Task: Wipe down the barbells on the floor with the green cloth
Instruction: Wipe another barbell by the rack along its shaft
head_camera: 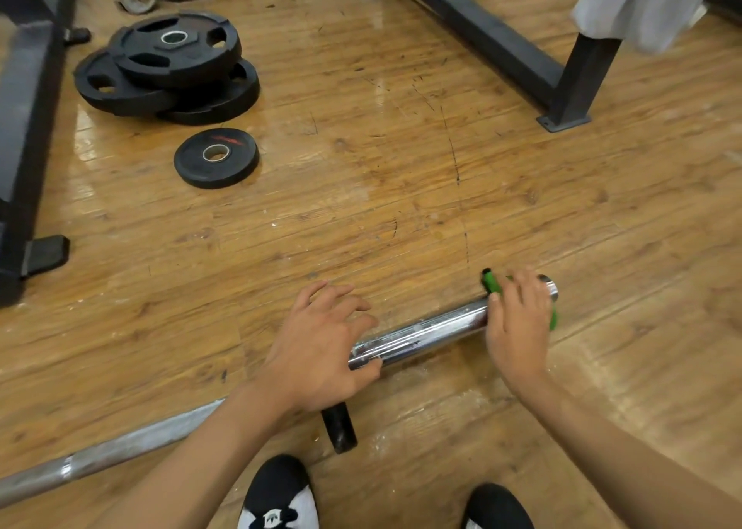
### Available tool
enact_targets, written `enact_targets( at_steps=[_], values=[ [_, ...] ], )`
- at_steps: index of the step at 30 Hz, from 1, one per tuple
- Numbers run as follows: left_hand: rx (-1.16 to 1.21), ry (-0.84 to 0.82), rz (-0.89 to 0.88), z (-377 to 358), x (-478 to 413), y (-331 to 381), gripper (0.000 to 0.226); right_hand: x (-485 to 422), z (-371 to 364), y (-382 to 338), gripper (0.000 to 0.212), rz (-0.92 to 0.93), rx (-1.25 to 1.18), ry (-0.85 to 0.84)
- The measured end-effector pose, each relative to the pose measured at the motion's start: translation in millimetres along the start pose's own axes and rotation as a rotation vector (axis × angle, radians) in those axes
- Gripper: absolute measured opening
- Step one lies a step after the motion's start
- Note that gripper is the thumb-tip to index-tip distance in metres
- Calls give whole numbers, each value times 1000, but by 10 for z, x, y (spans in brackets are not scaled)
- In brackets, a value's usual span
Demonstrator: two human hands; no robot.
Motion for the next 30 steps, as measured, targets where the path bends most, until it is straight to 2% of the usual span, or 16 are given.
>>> enact_targets(
  at_steps=[3, 5, 6, 8, 10, 12, 13, 15, 17, 19, 21, 22, 25, 27, 29, 30],
  values=[
    [2, -9, 6, 1, 7, -17, 55, 389, -201, -513, 45, 397, -29, -167],
    [-15, -22, 6, -11, 22, -19, 57, 336, -168, -433, 47, 634, 22, -266],
    [-22, -24, 5, -19, 32, -8, 57, 263, -132, -310, 48, 676, 56, -293],
    [-31, -8, 6, -15, 51, 21, 57, 7, -40, 33, 52, 550, 65, -262],
    [-34, 4, -2, -12, 54, 60, 56, -212, 115, 336, 52, 270, 40, -146],
    [-50, 1, 1, -9, 49, 97, 55, -208, 119, 353, 48, 16, 25, -20],
    [-63, -9, 0, -13, 45, 122, 55, -149, 70, 215, 46, -47, 26, 10],
    [-88, -28, 2, -27, 52, 160, 56, 35, -62, -243, 40, 52, -15, -51],
    [-105, -54, 10, -32, 71, 165, 58, 265, -138, -626, 36, 334, -46, -166],
    [-113, -65, 14, -33, 66, 164, 59, 232, -95, -638, 37, 578, -1, -284],
    [-119, -66, 13, -41, 67, 143, 60, 64, -75, -403, 41, 668, 84, -355],
    [-117, -63, 12, -38, 62, 131, 60, -63, -52, -217, 41, 600, 100, -340],
    [-86, -64, 9, -24, 55, 117, 62, -357, 107, 256, 44, 223, 76, -167],
    [-85, -54, 7, -25, 56, 110, 62, -288, 93, 185, 40, 17, 87, -45],
    [-93, -56, 3, -35, 53, 100, 61, -75, -54, -210, 37, 14, 44, -87],
    [-91, -59, 6, -36, 53, 100, 60, 68, -120, -456, 36, 140, 7, -176]
  ],
)
Point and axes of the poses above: each hand's wrist, its own x-axis away from the middle knuckle, its own z-axis out of the back of the hand, y = z × x, the point moved 6 cm from there along -x, towards the middle knuckle, and after that the axes turned 3 degrees about -x, right-handed, at the moved point
